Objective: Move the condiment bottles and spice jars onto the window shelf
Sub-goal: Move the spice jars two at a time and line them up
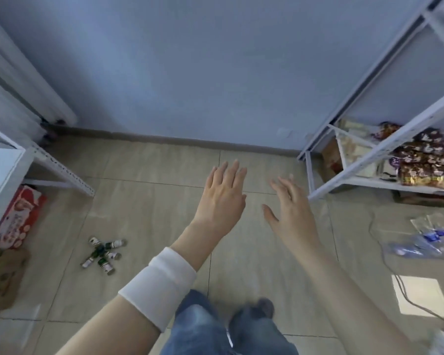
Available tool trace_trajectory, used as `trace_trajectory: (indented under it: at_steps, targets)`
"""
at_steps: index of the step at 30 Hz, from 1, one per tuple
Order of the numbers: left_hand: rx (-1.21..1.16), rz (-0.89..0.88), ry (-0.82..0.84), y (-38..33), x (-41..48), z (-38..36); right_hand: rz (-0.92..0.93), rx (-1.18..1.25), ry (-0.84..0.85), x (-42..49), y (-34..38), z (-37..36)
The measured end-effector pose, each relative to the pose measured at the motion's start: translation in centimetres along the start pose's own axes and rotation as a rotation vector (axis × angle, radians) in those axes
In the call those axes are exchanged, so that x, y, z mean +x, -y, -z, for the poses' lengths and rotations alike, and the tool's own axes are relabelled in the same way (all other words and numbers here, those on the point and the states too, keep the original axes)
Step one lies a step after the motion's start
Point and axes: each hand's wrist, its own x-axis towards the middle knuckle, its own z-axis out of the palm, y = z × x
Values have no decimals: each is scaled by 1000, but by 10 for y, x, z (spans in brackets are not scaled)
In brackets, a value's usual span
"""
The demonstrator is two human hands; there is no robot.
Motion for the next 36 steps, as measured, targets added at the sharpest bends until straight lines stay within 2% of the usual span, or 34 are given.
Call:
trace_trajectory:
  at_steps: [10, 16, 24, 28, 36]
  targets:
    - [31, -254, 84, -218, 80, -79, -223, 40, -187, -57, -209, 107]
    - [1, -412, 94, -312, 135, -114, -343, 42, -282, -60, -303, 160]
    - [7, -538, -19, -399, 255, -149, -368, -34, -397, 8, -420, 226]
    - [10, -587, -13, -440, 314, -159, -360, -42, -431, 50, -472, 263]
    - [-27, -597, -105, -520, 425, -178, -338, -6, -480, 117, -574, 330]
